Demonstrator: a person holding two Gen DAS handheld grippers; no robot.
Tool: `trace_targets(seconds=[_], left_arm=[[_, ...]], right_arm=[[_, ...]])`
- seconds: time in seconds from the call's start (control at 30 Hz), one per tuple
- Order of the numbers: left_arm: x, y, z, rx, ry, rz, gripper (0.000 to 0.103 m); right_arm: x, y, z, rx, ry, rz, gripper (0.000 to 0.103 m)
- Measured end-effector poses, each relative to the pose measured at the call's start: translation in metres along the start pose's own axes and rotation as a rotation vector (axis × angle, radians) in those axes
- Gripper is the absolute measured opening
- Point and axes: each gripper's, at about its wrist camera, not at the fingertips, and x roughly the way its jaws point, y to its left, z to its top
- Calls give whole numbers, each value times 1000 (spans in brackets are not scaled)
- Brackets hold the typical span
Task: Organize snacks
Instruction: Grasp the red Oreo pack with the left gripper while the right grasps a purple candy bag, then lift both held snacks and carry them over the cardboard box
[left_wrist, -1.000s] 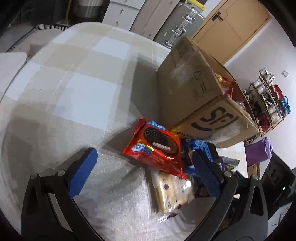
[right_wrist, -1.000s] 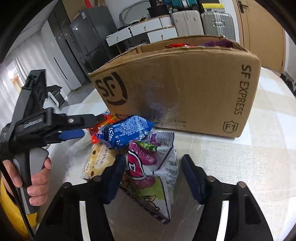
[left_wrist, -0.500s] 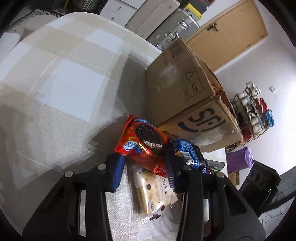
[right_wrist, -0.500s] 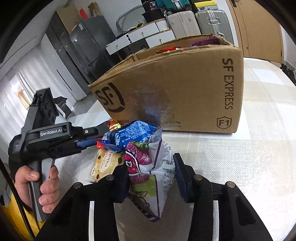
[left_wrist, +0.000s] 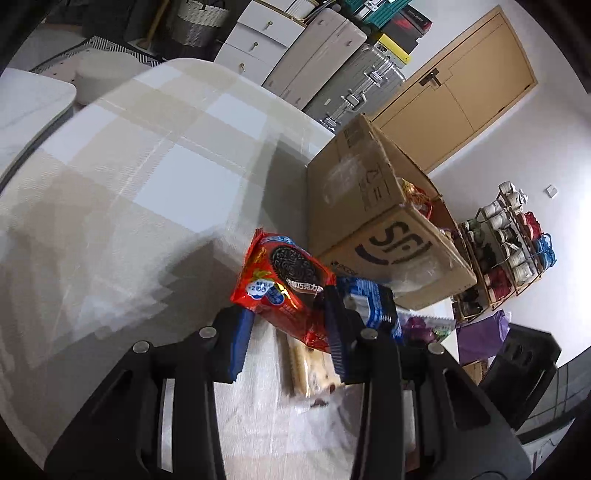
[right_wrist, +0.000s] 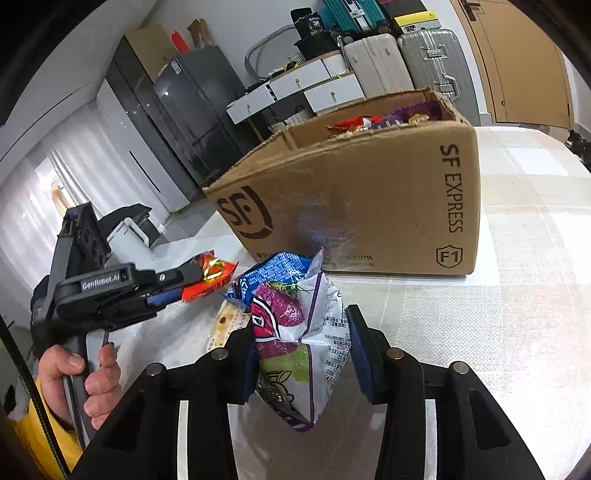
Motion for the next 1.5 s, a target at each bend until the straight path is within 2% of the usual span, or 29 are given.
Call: trace_targets(seconds=[0.07, 0.17, 0.3, 0.47, 0.67, 0.83, 1.03, 1.17, 1.27, 1.5], left_arm=[[-9, -3, -3, 11, -10, 4, 33], [-31, -1, -26, 36, -17, 21, 33], [-48, -9, -38, 63, -23, -11, 33], [-74, -28, -59, 115, -26, -53, 33], [-130, -64, -89, 242, -86, -117, 33], [-174, -89, -117, 328, -122, -154, 33], [-224, -114, -156, 452, -187, -160, 33], [-245, -124, -173, 489, -205, -166, 33], [-256, -128, -177, 500, -215, -163, 33], [-277, -140, -170, 534, -257, -127, 33]], right_arm=[[-5, 0, 0, 4, -13, 0, 43], [-17, -5, -4, 24, -40, 20, 42], [-43, -3, -11, 19, -86, 31, 42], [-89, 1, -21, 71, -122, 50, 42], [-161, 34, -28, 47, -211, 52, 42], [-203, 62, -41, 31, -249, 75, 42], [-228, 87, -59, 10, -265, 64, 42], [-243, 95, -70, 5, -277, 57, 42], [-247, 100, -71, 2, -281, 60, 42], [-246, 104, -49, -31, -302, 77, 42]])
